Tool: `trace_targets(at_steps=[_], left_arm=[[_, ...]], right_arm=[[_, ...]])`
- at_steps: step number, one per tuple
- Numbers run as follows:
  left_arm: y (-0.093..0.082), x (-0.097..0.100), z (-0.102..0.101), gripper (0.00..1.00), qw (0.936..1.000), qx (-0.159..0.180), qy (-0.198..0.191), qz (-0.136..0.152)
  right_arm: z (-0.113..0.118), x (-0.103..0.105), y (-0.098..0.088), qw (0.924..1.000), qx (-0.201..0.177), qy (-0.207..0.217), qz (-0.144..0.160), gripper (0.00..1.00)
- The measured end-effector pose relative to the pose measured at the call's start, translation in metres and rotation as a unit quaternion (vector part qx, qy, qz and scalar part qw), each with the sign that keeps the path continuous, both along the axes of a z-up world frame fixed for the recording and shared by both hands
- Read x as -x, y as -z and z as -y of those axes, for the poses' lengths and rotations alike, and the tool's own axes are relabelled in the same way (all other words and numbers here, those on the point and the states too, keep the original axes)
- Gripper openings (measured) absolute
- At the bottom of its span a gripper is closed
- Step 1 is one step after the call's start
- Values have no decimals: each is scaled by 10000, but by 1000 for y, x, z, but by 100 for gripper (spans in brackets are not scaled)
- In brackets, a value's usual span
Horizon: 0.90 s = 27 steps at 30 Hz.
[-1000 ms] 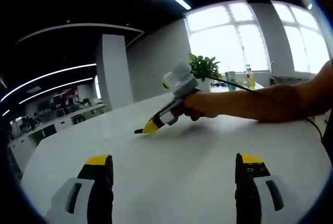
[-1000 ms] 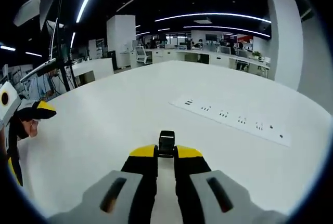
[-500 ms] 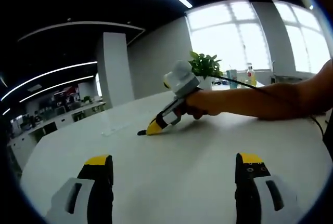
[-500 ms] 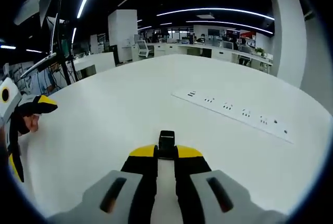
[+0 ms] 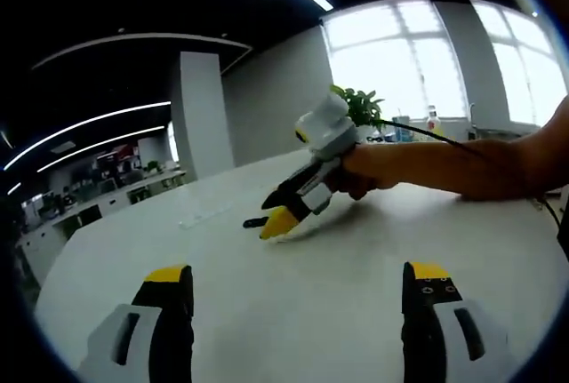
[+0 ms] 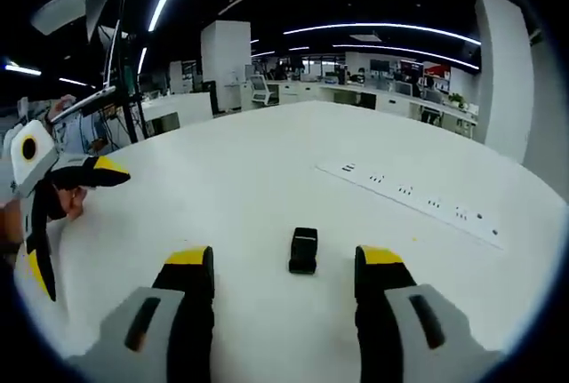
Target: Snap the two parts of the plastic buckle together until the buckle closes and remains connected.
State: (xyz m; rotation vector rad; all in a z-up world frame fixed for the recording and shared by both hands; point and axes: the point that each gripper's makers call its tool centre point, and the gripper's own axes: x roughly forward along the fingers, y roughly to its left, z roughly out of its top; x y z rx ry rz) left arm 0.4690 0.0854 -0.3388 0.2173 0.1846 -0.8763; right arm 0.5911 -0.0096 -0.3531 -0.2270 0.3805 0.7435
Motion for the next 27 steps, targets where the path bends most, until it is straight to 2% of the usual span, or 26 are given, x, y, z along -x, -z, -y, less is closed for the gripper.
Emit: trace_targets(at_steps=[2,3,4,5,7,8,9,11,14,17,18,20,21,24,26,27], left_arm=[[-8,-4,-4,99,9995,255,-162,15],[-10,-5,-6,99,9990,381,-244,5],[-11,-6,-9,99,9985,454,-315,-4],[-13,-7,-12,99,9983,481,-336,1],[-14,-7,-16,99,9976,572,-381,-17],[-15,-7,-17,99,9972,626,-405,-26],[-16,-7,-18,99,9969,672,-406,-28],[-16,-6,-18,99,9963,738,-442,-17],[-15,-3,-17,99,9963,738,-442,3],[-16,-2,-12,99,9970,674,-382,75],[-18,-1,-10,99,9969,707,-345,86],[-26,-2,-3,99,9947,996,-253,50],[-27,-7,-5,99,9944,1015,-291,49],[-36,-42,-18,99,9921,923,-829,204],[-43,-60,-21,99,9895,1078,-950,147],[-43,-68,-22,99,9877,1204,-997,59]], right_arm=[[0,-4,-12,9995,-82,64,314,90],[0,-2,-14,9994,-86,60,319,99],[2,-2,-16,9992,-87,94,375,99],[5,-3,-23,9979,-74,176,625,100],[14,-6,-26,9957,-9,351,856,100],[22,-3,-25,9945,33,545,891,100],[23,2,-23,9949,41,511,871,100],[35,6,-25,9928,1,720,957,100],[51,16,-32,9902,-278,948,986,100],[67,25,-37,9874,-146,1074,1156,100],[73,31,-39,9869,-145,1100,1172,100],[87,42,-45,9852,-269,1178,1213,100],[95,46,-45,9848,-291,1208,1215,100],[118,53,-43,9813,-296,1417,1269,100],[125,50,-45,9788,-479,1510,1299,100],[125,48,-45,9797,-575,1499,1204,100]])
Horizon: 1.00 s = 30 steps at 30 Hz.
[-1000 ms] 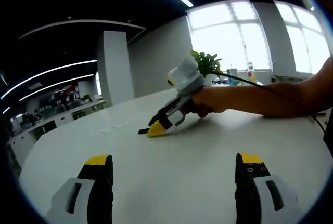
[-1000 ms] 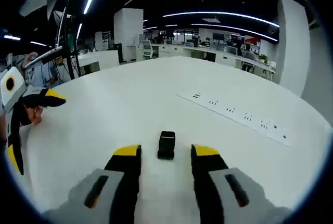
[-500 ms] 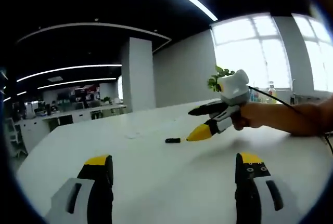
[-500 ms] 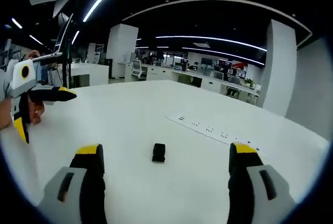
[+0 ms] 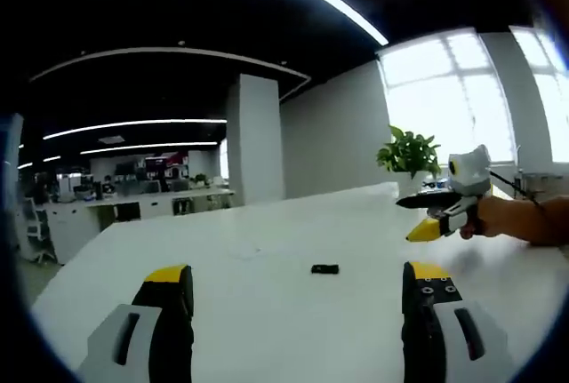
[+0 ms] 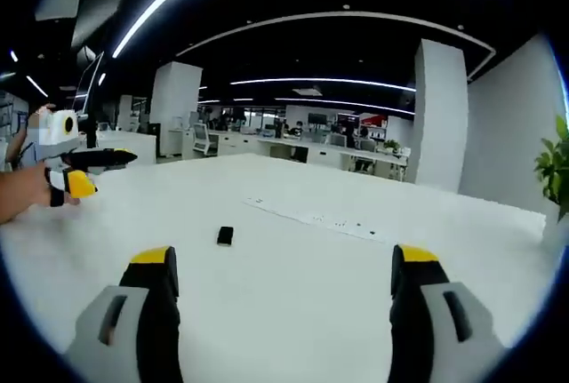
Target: Snap the two parts of the plastic buckle together until the buckle closes and remains connected.
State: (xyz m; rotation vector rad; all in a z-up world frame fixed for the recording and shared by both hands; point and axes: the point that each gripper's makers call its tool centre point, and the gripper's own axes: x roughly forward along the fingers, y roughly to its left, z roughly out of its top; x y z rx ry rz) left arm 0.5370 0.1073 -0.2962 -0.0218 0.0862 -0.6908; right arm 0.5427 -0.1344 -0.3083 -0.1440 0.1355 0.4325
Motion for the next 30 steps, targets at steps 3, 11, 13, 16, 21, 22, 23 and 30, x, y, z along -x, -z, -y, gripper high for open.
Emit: trace_targets(at_steps=[3,11,13,16,21,22,23,30], left_arm=[[-11,-13,-25,99,9962,33,-723,490],[-5,-5,-57,99,9945,-87,-1018,231],[9,-4,-50,99,9960,-74,-888,26],[4,-5,-42,99,9971,-71,-727,199],[18,-5,-46,99,9965,-225,-806,-15],[14,-3,-44,100,9969,-71,-786,-34],[7,-1,-40,100,9969,97,-773,119],[-18,11,-38,99,9899,-474,-1007,880]], right_arm=[[-1,5,-6,9998,-205,-21,74,99],[-8,10,-5,9984,444,-31,335,100],[-3,7,4,9992,351,-25,201,100],[1,5,11,9999,125,-12,2,100],[-3,10,22,9995,76,-151,-261,100],[-8,13,19,9994,7,-225,-271,100],[-15,16,6,9994,-224,-274,-51,100],[-32,38,-32,9976,-197,-312,594,100]])
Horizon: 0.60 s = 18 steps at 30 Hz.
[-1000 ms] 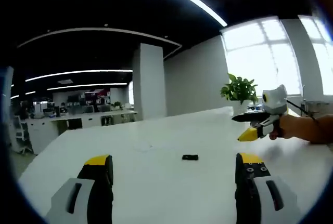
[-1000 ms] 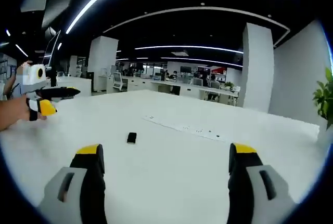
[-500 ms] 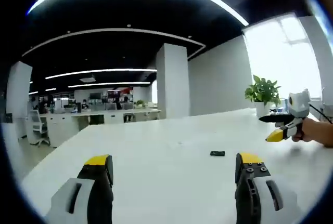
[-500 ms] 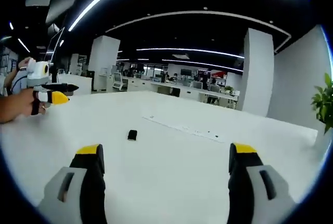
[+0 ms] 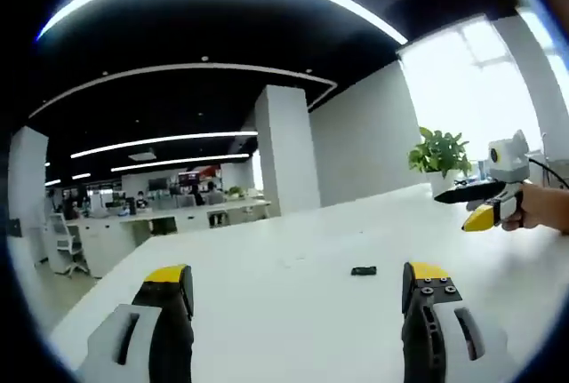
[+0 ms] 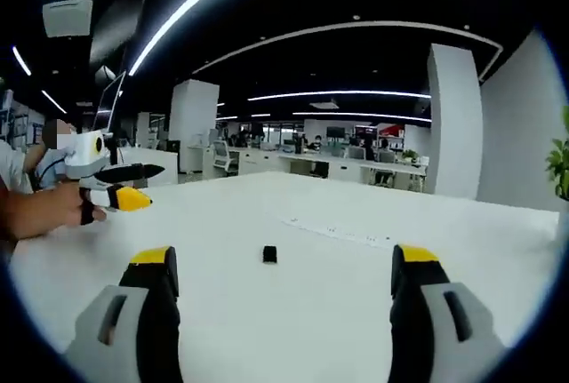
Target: Snap the two parts of the plastic buckle together until the buckle closes and remains connected.
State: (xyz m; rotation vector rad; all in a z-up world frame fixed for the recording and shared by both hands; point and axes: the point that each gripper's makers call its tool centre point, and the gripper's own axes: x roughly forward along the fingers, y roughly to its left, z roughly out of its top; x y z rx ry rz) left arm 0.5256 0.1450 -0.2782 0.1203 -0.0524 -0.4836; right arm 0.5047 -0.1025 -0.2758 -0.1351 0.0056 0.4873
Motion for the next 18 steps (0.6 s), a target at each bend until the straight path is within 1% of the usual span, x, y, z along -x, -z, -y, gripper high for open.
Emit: trace_targets(at_steps=[1,2,3,4,5,6,8,9,10,12,13,14,16,18], left_arm=[[-1,0,-1,99,10000,24,1,49],[0,2,-1,99,10000,47,42,23],[2,0,-2,99,10000,77,35,-14],[9,0,-2,100,9998,116,93,-158],[16,1,4,100,9992,58,264,-294],[22,0,5,100,9989,-12,294,-366],[27,2,12,100,9979,-186,445,-424],[28,3,14,99,9978,-212,467,-414],[29,2,14,99,9975,-198,513,-453],[30,3,14,99,9968,-62,593,-523],[30,2,12,99,9969,-8,574,-537],[31,0,9,99,9968,36,572,-553],[33,-1,6,99,9961,72,564,-670],[34,-2,3,99,9956,85,575,-740]], right_arm=[[1,-3,3,10000,91,5,0,100],[6,-6,8,9996,249,89,-50,100],[9,-7,12,9995,261,160,-56,100],[11,-9,15,9995,267,166,-73,100],[13,-12,22,9992,316,180,-159,100],[16,-14,29,9988,344,227,-281,100],[17,-18,37,9983,348,254,-402,100],[21,-19,40,9977,385,346,-438,100],[22,-19,39,9978,368,362,-426,100],[26,-19,31,9982,170,454,-355,100],[26,-19,30,9983,129,449,-341,100],[24,-19,31,9984,111,385,-392,100],[21,-18,34,9981,135,367,-468,100],[16,-16,39,9977,258,285,-564,100]])
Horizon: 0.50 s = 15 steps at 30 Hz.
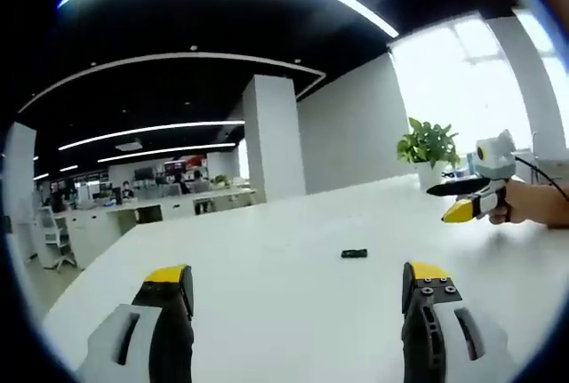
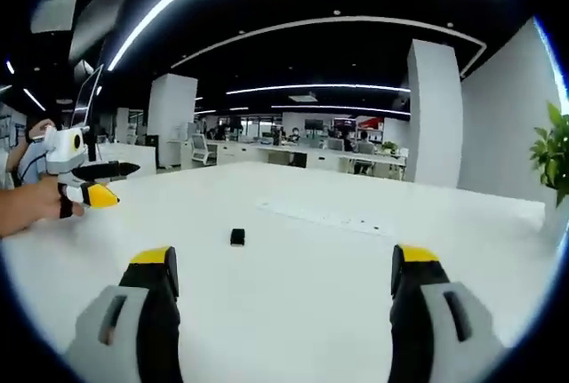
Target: Snap the two parts of the plastic buckle together until the buckle closes and remains connected.
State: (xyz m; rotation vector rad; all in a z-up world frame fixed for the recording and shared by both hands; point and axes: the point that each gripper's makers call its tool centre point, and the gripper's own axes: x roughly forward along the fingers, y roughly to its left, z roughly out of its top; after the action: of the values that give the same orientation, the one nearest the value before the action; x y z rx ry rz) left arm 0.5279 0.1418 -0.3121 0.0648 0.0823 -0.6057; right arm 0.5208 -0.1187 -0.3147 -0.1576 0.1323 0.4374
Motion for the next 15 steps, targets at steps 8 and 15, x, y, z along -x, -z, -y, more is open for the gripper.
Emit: trace_targets(at_steps=[8,15], left_arm=[[3,-3,-6,99,9999,-114,-38,-36],[7,5,7,96,9998,-128,150,-78]], right_arm=[[0,5,-13,9993,314,-20,198,100],[-1,5,-4,9992,367,-134,55,100]])
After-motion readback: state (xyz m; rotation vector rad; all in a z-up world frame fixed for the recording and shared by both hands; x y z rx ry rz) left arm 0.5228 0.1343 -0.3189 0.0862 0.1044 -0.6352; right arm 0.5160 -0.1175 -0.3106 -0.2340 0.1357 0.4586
